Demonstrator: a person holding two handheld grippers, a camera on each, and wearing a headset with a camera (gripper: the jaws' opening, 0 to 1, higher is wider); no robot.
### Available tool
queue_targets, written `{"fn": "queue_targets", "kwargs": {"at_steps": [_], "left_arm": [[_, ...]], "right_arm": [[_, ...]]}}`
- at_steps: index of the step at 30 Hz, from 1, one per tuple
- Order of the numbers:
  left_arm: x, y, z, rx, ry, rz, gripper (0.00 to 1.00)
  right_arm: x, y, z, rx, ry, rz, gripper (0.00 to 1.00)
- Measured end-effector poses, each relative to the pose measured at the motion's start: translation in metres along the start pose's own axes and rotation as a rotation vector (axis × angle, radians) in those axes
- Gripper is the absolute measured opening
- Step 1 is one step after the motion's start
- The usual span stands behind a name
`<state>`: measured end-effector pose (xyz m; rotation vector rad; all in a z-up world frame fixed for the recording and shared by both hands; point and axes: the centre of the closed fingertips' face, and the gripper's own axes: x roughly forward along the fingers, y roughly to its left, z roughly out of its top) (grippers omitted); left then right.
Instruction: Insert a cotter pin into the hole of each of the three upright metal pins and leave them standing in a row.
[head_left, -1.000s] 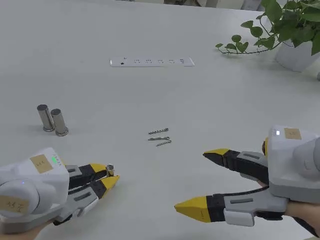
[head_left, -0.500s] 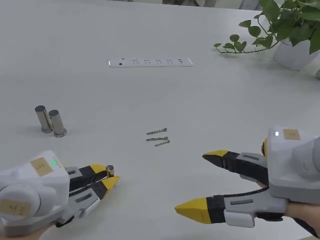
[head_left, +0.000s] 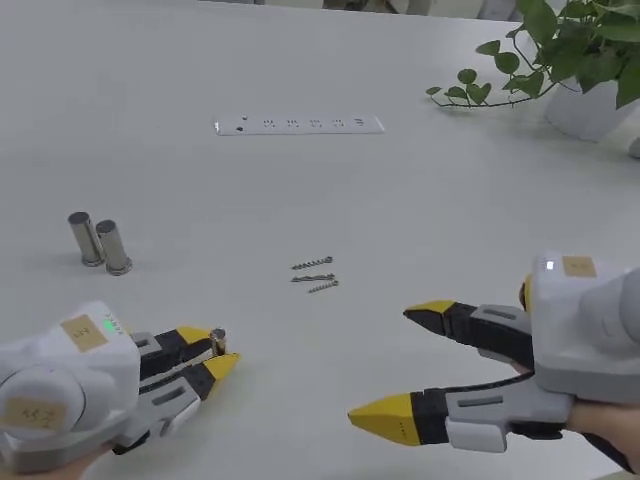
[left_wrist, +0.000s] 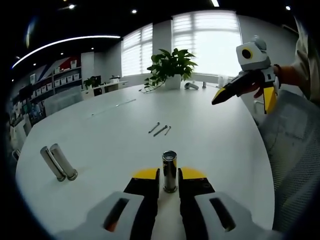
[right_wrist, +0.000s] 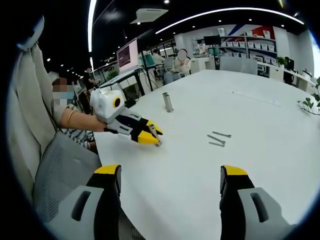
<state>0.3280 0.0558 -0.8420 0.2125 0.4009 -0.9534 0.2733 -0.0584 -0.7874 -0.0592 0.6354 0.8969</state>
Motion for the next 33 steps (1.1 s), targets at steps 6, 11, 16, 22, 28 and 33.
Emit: {"fn": "queue_targets", "kwargs": {"at_steps": [6,11,16,22,28,33], "left_arm": [[-0.001,0.001,0.005,-0.015,-0.018,0.0,0.24],[-0.005,0.0,0.012,-0.04,-0.039,-0.007,0.34],[-0.014,-0.002,0.018,-0.056,-0.057,-0.013,0.46],[-0.025,-0.004,0.022,-0.059,-0.065,-0.018,0.58],[-0.042,-0.007,0.028,-0.066,-0.077,0.011,0.66],[-0.052,-0.01,0.029,-0.076,-0.074,0.022,0.72]], "right_arm": [[0.0,-0.002,0.002,-0.005,-0.002,-0.002,0.82],[-0.001,-0.005,0.006,-0.021,-0.004,-0.003,0.77],[-0.001,-0.01,0.011,-0.045,-0.008,-0.005,0.69],[0.002,-0.021,0.018,-0.078,-0.004,0.0,0.57],[0.009,-0.03,0.024,-0.113,0.016,0.012,0.53],[0.019,-0.038,0.026,-0.142,0.041,0.037,0.51]]}}
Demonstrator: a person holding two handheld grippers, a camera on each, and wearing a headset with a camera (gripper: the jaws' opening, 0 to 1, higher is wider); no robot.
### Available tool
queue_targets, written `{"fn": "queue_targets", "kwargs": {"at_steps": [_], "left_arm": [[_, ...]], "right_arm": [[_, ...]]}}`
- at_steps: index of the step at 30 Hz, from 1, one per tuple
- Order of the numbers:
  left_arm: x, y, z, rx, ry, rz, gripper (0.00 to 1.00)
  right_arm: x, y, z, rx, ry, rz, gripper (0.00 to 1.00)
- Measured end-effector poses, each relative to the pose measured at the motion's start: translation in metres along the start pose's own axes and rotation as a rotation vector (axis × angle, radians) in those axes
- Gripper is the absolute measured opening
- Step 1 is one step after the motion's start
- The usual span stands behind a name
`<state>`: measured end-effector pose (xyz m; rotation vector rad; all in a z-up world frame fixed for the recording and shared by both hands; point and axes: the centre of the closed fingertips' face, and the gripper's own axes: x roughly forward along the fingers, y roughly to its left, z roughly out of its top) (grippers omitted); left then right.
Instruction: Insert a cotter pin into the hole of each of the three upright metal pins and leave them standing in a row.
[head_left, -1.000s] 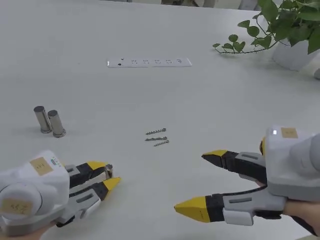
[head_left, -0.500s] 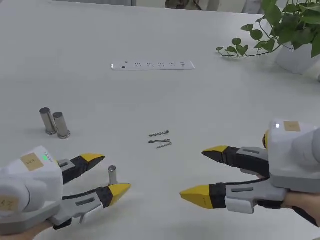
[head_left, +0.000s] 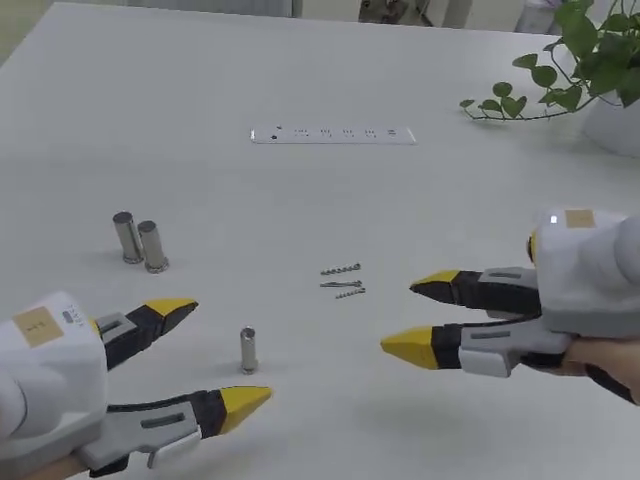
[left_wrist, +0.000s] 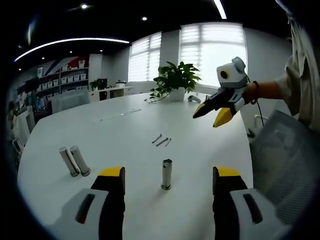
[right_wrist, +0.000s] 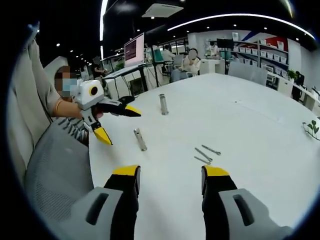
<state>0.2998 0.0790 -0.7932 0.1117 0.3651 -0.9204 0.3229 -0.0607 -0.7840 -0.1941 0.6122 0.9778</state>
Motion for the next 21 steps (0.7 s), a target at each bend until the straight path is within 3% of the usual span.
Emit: {"fn": "queue_targets", "kwargs": {"at_steps": [12,21], "left_arm": [[-0.015,-0.002,-0.005,-0.033,0.009,0.023,0.89],[-0.025,-0.002,-0.009,-0.051,0.009,0.058,0.95]], "right_arm": [[0.021,-0.015,-0.007,-0.086,0.085,0.051,0.43],[0.033,-0.028,-0.01,-0.172,0.158,0.079,0.36]]}}
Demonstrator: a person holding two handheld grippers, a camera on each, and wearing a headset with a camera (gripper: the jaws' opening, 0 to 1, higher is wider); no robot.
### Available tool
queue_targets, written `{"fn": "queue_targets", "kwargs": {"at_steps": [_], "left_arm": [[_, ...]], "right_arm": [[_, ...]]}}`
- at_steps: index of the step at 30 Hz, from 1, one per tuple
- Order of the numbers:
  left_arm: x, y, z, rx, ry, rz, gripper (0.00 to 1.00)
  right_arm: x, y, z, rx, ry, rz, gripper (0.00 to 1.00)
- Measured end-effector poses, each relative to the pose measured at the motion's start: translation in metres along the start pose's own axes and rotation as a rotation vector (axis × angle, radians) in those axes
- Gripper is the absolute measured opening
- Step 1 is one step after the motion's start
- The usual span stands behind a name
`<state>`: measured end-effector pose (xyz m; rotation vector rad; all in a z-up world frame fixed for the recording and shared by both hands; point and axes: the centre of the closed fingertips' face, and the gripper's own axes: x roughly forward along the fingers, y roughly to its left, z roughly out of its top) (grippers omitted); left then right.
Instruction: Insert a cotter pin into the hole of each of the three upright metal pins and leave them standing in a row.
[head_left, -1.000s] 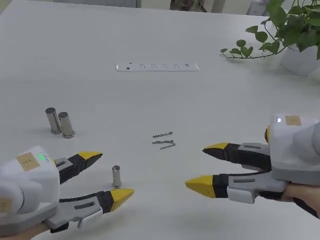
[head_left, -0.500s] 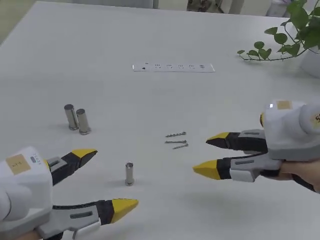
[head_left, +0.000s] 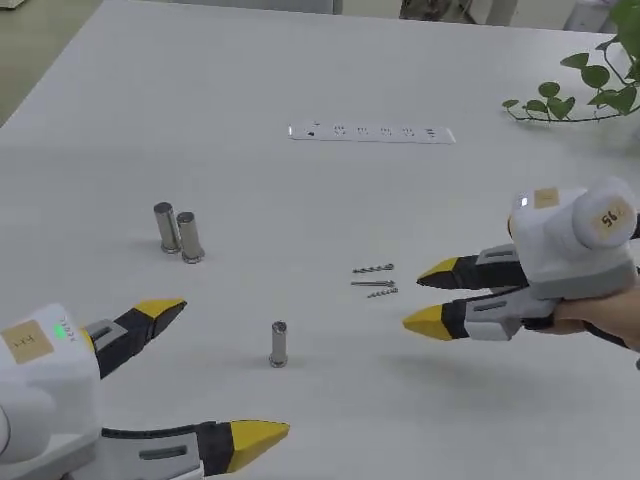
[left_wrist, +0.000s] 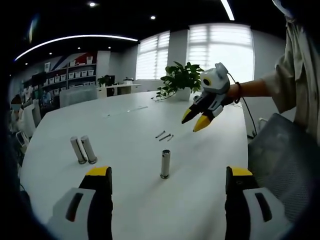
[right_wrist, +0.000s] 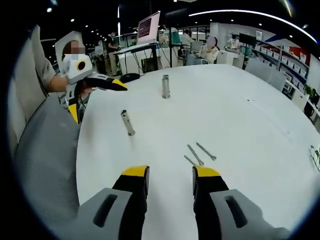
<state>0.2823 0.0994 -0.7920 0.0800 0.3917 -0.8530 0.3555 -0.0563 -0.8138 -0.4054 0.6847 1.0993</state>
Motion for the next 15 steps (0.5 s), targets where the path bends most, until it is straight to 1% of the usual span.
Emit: {"fn": "queue_targets", "kwargs": {"at_steps": [1,6,11,14,15], "left_arm": [[-0.001,-0.001,0.0,-0.003,0.0,-0.001,0.95],[-0.006,-0.002,-0.004,-0.013,0.007,0.013,0.96],[-0.01,0.0,-0.009,-0.024,0.023,0.025,0.94],[-0.013,0.0,-0.009,-0.026,0.02,0.03,0.93],[-0.014,0.0,-0.009,-0.024,0.02,0.031,0.93]], "right_arm": [[0.002,-0.002,0.0,-0.021,0.01,0.004,0.35],[0.01,-0.009,-0.002,-0.078,0.057,0.027,0.31],[0.017,-0.014,-0.002,-0.119,0.084,0.041,0.27],[0.021,-0.016,-0.002,-0.145,0.1,0.054,0.25],[0.023,-0.017,-0.003,-0.16,0.11,0.066,0.24]]}}
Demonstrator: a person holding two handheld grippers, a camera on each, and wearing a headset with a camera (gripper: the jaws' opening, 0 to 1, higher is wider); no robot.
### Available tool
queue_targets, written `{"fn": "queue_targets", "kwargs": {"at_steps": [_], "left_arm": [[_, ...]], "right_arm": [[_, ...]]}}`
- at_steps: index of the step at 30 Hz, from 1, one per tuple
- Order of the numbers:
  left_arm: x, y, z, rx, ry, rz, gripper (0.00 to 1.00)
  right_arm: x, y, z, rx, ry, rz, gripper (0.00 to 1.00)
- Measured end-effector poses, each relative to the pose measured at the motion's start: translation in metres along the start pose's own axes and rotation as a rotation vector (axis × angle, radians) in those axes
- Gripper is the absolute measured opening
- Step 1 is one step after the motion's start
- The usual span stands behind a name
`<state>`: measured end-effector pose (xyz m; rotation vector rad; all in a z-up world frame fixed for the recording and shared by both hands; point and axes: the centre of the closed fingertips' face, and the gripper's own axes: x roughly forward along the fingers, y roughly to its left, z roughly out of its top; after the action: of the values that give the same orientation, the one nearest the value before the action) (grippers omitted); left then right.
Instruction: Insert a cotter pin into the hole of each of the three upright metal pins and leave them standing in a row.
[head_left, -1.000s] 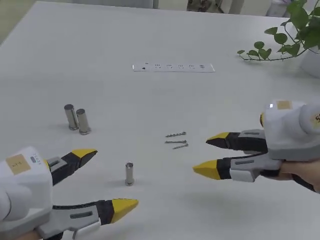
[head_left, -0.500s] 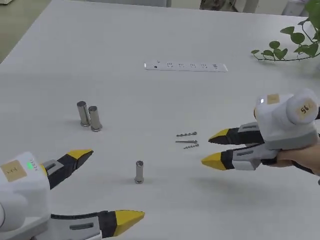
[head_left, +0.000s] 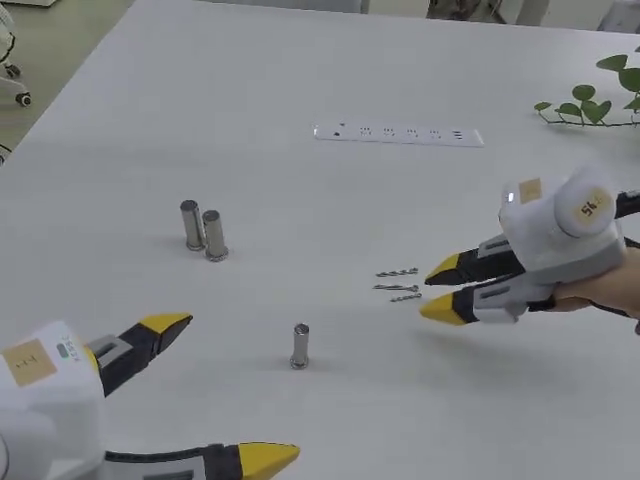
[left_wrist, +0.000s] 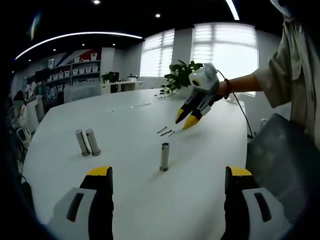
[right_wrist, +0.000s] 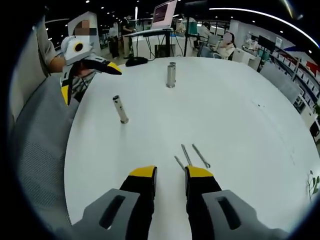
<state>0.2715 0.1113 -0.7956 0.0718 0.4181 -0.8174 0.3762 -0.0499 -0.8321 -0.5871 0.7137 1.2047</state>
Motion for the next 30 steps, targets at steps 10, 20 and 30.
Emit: {"fn": "queue_targets", "kwargs": {"at_steps": [10,20,30], "left_arm": [[-0.006,-0.001,-0.001,-0.006,-0.008,0.003,0.9],[-0.009,0.0,-0.003,-0.021,-0.005,0.018,0.88],[-0.014,0.003,-0.006,-0.039,0.004,0.037,0.86]], "right_arm": [[0.013,-0.007,-0.008,-0.073,0.073,0.051,0.19],[0.02,-0.015,-0.013,-0.119,0.131,0.086,0.17],[0.023,-0.018,-0.014,-0.154,0.152,0.106,0.15]]}}
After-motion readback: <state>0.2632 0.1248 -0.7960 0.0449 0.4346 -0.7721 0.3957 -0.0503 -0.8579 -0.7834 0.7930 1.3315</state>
